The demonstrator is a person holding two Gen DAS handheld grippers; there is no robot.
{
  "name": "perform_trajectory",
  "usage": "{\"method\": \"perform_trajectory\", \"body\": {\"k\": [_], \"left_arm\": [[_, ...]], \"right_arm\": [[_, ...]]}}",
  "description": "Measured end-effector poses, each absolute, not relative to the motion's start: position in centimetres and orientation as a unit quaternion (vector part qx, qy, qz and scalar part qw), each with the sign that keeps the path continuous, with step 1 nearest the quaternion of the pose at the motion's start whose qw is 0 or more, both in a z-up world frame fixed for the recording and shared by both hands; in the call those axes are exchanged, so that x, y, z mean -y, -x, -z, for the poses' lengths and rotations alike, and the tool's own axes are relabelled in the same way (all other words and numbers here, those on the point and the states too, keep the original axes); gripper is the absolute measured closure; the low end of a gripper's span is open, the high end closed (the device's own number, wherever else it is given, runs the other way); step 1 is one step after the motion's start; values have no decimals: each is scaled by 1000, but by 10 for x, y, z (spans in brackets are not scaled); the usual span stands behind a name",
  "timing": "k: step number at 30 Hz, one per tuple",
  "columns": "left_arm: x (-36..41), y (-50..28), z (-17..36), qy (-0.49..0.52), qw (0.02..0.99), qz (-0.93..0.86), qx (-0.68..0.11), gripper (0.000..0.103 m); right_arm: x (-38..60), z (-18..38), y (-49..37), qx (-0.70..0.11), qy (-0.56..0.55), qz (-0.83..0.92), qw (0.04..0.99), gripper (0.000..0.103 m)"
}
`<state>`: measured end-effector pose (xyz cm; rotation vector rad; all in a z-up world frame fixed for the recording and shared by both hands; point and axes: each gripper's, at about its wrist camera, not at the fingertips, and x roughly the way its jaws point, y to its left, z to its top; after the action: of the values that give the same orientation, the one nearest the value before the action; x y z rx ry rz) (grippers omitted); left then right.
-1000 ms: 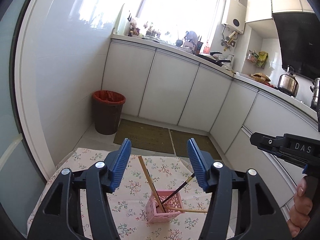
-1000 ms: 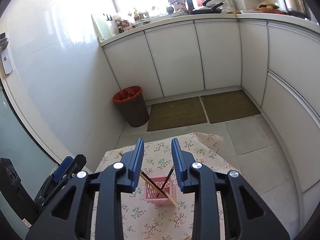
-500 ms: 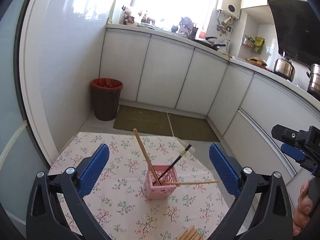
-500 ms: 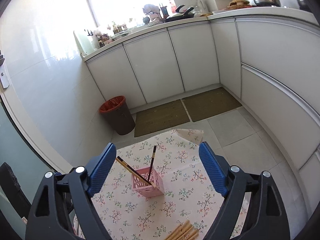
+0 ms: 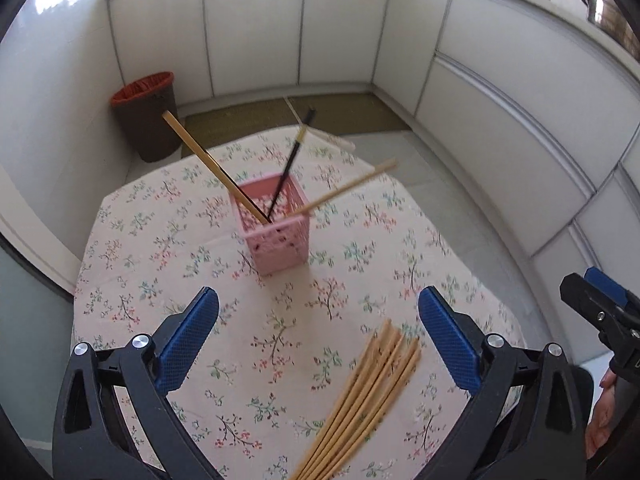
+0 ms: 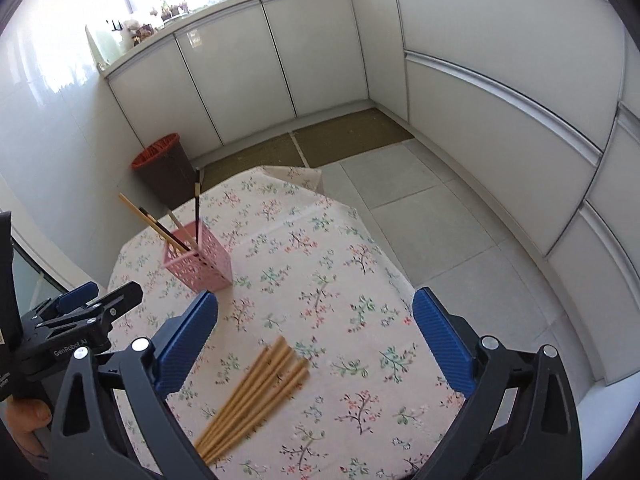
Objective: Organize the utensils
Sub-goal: 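Lower the left tool onto another bamboo chopstick and close it, then grasp a bamboo chopstick with the right tool while the left lifts its chopstick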
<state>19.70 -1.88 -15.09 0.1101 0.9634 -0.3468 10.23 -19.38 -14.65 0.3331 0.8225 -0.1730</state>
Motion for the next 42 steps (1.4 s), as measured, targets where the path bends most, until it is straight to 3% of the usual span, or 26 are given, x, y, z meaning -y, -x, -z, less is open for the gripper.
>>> {"method": "perform_trajectory", "body": {"k": [6, 11, 13, 15, 18, 31, 34, 35, 42], "left_arm": [[47, -211, 221, -72, 789, 196, -578, 7], [63, -225, 262, -97, 758, 174, -621, 10], [66, -230, 271, -97, 751, 171, -631, 16], [68, -236, 281, -95, 742, 168, -642, 34], [66, -240, 293, -87, 728, 167, -660, 52], [77, -237, 309, -132, 719, 176, -660, 70], [78, -232, 310, -121, 716, 189, -661, 93], [78, -230, 311, -123, 717, 190, -659, 96], [42, -216, 300, -104, 739, 185, -640, 99]], "right_arm": [[206, 196, -94, -476, -218, 75, 849, 8], [210, 227, -90, -531, -274, 59, 800, 8], [211, 230, -89, -538, -280, 61, 793, 8], [211, 233, -88, -544, -286, 61, 787, 8], [212, 236, -90, -554, -294, 57, 777, 8], [213, 247, -93, -570, -295, 64, 764, 8], [210, 248, -94, -572, -290, 68, 764, 8], [209, 249, -95, -573, -290, 69, 763, 8], [202, 262, -111, -580, -316, 73, 747, 8]]}}
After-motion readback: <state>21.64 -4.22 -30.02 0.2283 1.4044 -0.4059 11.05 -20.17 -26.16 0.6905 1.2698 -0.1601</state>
